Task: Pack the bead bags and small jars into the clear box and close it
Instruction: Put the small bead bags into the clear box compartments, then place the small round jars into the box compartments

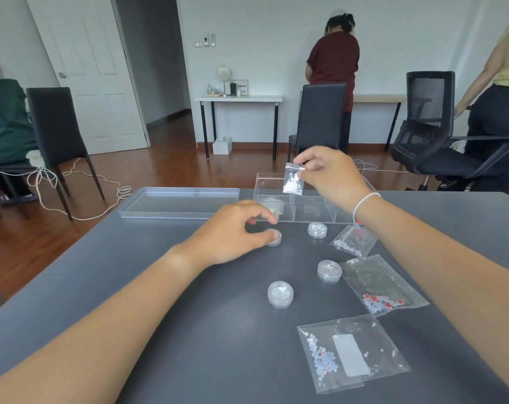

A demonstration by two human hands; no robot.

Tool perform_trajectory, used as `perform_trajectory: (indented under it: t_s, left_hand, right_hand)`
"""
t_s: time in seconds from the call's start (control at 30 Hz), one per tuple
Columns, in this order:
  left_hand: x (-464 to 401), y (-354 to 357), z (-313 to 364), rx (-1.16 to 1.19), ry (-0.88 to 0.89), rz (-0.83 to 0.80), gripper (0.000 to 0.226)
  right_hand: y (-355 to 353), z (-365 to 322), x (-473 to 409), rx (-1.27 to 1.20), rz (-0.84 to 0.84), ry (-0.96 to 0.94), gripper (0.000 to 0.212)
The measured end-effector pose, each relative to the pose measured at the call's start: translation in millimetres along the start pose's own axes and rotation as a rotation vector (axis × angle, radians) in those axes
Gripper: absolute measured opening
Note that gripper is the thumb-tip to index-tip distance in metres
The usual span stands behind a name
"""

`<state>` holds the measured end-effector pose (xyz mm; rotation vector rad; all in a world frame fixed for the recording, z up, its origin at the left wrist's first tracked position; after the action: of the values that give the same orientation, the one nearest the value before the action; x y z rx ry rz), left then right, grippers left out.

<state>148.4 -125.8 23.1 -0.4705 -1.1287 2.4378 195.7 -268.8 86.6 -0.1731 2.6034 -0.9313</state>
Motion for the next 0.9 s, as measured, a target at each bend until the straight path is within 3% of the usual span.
perform_trajectory:
  t_s: [0.27, 0.47, 0.6, 0.73, 0.9]
  left_hand:
    - [-1.5, 7.1, -2.6, -0.006, -0.004, -0.037, 0.014]
    - [-2.1, 9.0, -2.2, 0.003, 0.011, -0.036, 0.01]
    - [-3.3, 10.4, -2.9, 0.013, 0.013, -0.041, 0.007]
    - [-3.2, 10.0, -4.6, 0.027, 0.012, -0.04, 0.008]
    - [-3.3, 9.1, -7.3, 0.024, 0.001, -0.03, 0.009]
  right_hand:
    - [31.2, 0.1, -24.7, 0.11, -0.087, 0.098, 0.023]
    - [43.7, 8.8, -26.2, 0.238, -0.107, 0.135, 0.017]
    - [46.0, 5.0, -29.1, 0.389, -0.13, 0.105, 0.015]
    - [32.3, -4.9, -26.0, 0.55, -0.027, 0.028, 0.018]
    - [10.8, -9.4, 0.0, 0.511, 0.014, -0.055, 0.016]
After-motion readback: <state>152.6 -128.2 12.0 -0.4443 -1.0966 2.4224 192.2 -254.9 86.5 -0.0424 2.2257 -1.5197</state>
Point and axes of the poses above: each hand's wrist, its own x-axis away from the middle knuckle, its own y-axis out of the palm, z = x × y, the point moved 10 cm from there along -x, towards the middle knuckle, and after that the axes turned 12 degrees about -z, right-handed, at the moved point
